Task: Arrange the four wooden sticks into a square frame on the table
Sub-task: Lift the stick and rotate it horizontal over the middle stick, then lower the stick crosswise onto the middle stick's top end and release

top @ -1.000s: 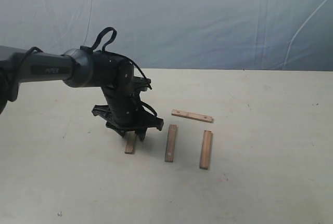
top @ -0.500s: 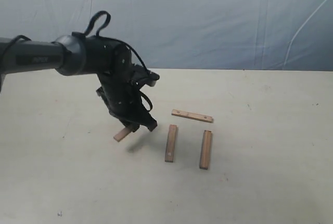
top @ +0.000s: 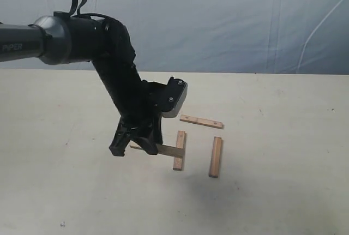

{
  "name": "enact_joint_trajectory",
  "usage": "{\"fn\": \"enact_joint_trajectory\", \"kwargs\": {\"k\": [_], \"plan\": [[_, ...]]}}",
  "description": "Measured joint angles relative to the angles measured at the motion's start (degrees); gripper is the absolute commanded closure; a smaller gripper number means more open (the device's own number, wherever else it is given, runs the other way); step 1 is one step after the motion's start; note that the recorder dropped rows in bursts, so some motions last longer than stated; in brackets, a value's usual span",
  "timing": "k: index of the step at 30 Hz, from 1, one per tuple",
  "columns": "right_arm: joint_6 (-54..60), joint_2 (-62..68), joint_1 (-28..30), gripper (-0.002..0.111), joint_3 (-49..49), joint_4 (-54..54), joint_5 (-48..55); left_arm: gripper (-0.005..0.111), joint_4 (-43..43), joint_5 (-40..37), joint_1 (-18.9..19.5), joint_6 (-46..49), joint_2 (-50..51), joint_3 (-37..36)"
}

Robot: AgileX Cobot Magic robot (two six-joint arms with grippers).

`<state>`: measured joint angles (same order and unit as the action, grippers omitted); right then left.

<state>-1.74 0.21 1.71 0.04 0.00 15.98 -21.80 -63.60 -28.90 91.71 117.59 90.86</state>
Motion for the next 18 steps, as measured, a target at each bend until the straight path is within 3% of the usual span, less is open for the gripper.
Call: {"fn": "enact_joint_trajectory", "kwargs": {"k": [2, 7, 11, 18], "plan": [[0.0, 0.0, 0.0, 0.109, 0.0, 0.0, 0.0, 0.106, 0.23, 0.81, -0.25, 0.04, 0.99, -0.12], [0.0, 0.0, 0.0, 0.109, 0.0, 0.33, 0.0, 0.106, 7.35, 10.8, -2.83, -14.5, 3.06, -0.12], [0.0, 0.0, 0.0, 0.109, 0.0, 0.53, 0.0, 0.106, 11.0, 11.01, -3.51, -20.95, 3.39, -0.12], [0.0, 0.0, 0.0, 0.109, 0.0, 0.53, 0.0, 0.106, 10.24, 10.92, -4.16, -24.87, 4.96, -0.12]]}}
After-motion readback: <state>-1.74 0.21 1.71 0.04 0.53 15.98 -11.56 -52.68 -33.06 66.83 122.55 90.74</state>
